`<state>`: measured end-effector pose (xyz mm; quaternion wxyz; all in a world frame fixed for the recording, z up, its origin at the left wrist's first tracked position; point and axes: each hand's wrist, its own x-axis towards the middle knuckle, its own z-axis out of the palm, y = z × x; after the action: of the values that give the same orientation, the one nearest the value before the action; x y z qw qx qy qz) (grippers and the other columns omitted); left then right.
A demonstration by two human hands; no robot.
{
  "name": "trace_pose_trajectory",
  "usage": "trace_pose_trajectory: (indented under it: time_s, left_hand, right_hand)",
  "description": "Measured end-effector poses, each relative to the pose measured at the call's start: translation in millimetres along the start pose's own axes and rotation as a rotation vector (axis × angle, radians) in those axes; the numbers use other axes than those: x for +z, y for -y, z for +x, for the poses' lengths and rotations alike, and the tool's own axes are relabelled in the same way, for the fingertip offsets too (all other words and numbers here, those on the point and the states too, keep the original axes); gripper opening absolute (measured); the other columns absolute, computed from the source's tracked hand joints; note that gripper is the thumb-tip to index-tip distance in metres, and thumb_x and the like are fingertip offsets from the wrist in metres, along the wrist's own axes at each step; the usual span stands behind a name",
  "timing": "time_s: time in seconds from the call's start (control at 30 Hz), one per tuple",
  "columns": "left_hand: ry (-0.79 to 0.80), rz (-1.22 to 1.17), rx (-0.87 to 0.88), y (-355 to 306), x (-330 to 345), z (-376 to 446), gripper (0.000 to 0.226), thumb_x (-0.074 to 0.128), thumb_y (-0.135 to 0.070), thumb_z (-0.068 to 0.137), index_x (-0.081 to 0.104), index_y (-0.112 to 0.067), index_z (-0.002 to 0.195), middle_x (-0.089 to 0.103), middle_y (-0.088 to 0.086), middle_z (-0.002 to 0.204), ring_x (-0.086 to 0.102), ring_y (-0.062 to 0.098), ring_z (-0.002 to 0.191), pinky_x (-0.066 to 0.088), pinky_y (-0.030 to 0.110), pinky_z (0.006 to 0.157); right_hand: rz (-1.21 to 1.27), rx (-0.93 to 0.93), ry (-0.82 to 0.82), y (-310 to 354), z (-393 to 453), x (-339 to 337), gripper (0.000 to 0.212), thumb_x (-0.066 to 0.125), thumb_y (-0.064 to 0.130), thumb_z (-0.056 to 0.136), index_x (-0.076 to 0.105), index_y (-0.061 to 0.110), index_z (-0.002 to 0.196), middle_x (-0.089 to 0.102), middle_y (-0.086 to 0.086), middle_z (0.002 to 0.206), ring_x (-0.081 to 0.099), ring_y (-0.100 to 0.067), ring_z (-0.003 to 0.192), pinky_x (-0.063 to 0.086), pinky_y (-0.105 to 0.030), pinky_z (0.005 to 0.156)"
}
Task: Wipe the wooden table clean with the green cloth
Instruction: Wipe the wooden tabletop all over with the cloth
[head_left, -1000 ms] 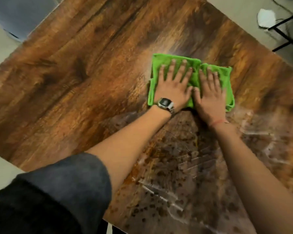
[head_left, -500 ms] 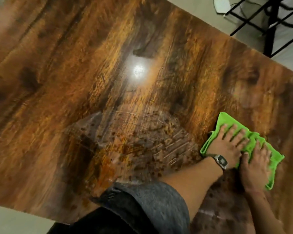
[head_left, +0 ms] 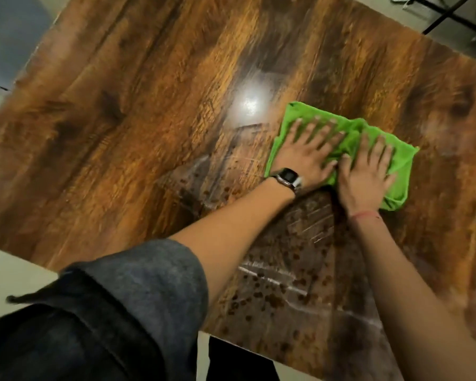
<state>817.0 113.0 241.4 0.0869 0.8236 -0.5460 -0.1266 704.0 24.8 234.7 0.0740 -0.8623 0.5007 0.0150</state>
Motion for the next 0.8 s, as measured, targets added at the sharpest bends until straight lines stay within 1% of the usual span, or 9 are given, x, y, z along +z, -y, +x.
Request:
trace_pose_trajectory:
  time_s: [0.07, 0.23, 0.33, 0.4, 0.5, 0.6, 0.7, 0.8]
  left_hand:
    - [-0.040, -0.006, -0.102, 32.0, -5.1, -23.9, 0.061, 0.027, -0.052, 0.097, 0.017, -0.030, 0.153, 0.013, -0.002, 0.162, 0.011, 0.024, 0.149, 0.000, 0.049, 0.120]
    - [-0.128, 0.025, -0.347, 95.5, -9.0, -100.0, 0.060, 0.027, -0.052, 0.096, 0.023, -0.030, 0.152, 0.020, -0.001, 0.161, 0.016, 0.026, 0.148, 0.006, 0.049, 0.119]
    - [-0.170, 0.045, -0.456, 116.5, -5.2, -151.5, 0.059, 0.028, -0.050, 0.097, 0.026, -0.028, 0.152, 0.023, 0.001, 0.160, 0.019, 0.027, 0.148, 0.009, 0.051, 0.118]
    - [-0.173, 0.049, -0.514, 117.1, -1.2, -181.8, 0.058, 0.027, -0.049, 0.098, 0.027, -0.027, 0.152, 0.023, 0.001, 0.160, 0.019, 0.028, 0.148, 0.011, 0.052, 0.117]
    - [-0.147, 0.063, -0.571, 107.7, 2.3, -212.0, 0.057, 0.027, -0.046, 0.099, 0.026, -0.024, 0.152, 0.020, 0.002, 0.161, 0.017, 0.029, 0.148, 0.012, 0.053, 0.117]
    - [-0.109, 0.071, -0.583, 89.0, 7.1, -240.4, 0.059, 0.028, -0.046, 0.099, 0.025, -0.022, 0.152, 0.018, 0.003, 0.161, 0.016, 0.030, 0.148, 0.011, 0.053, 0.118]
    - [-0.097, 0.083, -0.541, 67.4, 17.0, -275.3, 0.059, 0.031, -0.045, 0.097, 0.030, -0.019, 0.151, 0.019, 0.005, 0.161, 0.017, 0.031, 0.148, 0.013, 0.054, 0.117]
    - [-0.087, 0.116, -0.457, 45.1, 29.7, -316.9, 0.060, 0.030, -0.044, 0.096, 0.036, -0.015, 0.148, 0.022, 0.007, 0.160, 0.018, 0.032, 0.147, 0.016, 0.054, 0.116]
  right_hand:
    - [-0.012, -0.100, 0.012, 37.7, -4.3, 7.2, 0.062, 0.034, 0.042, 0.097, 0.014, 0.028, 0.155, 0.009, -0.006, 0.164, 0.006, -0.027, 0.151, 0.014, -0.061, 0.114]
    - [-0.013, -0.341, 0.066, 122.8, -37.8, 22.3, 0.065, 0.032, 0.046, 0.095, 0.013, 0.030, 0.155, 0.006, -0.005, 0.164, 0.004, -0.026, 0.151, 0.012, -0.058, 0.115]
    - [-0.028, -0.475, 0.088, 160.5, -70.8, 27.7, 0.066, 0.030, 0.046, 0.092, 0.015, 0.031, 0.154, 0.007, -0.005, 0.164, 0.005, -0.025, 0.151, 0.008, -0.056, 0.116]
    - [-0.027, -0.552, 0.108, 174.3, -94.2, 29.7, 0.067, 0.033, 0.044, 0.090, 0.017, 0.030, 0.154, 0.009, -0.004, 0.164, 0.006, -0.024, 0.151, 0.007, -0.055, 0.117]
    - [-0.029, -0.643, 0.140, 177.0, -120.5, 31.0, 0.068, 0.031, 0.042, 0.089, 0.018, 0.031, 0.154, 0.010, -0.002, 0.164, 0.006, -0.022, 0.151, 0.010, -0.054, 0.117]
    - [0.001, -0.718, 0.173, 160.0, -146.5, 29.8, 0.067, 0.033, 0.040, 0.089, 0.019, 0.030, 0.154, 0.011, 0.001, 0.164, 0.006, -0.019, 0.151, 0.012, -0.051, 0.118]
    - [0.037, -0.756, 0.195, 135.4, -182.1, 29.7, 0.067, 0.036, 0.038, 0.089, 0.020, 0.029, 0.154, 0.011, 0.002, 0.164, 0.006, -0.018, 0.151, 0.015, -0.048, 0.115]
    - [0.093, -0.737, 0.220, 107.4, -229.2, 30.4, 0.071, 0.039, 0.035, 0.087, 0.018, 0.026, 0.154, 0.009, 0.001, 0.164, 0.004, -0.018, 0.151, 0.022, -0.049, 0.114]
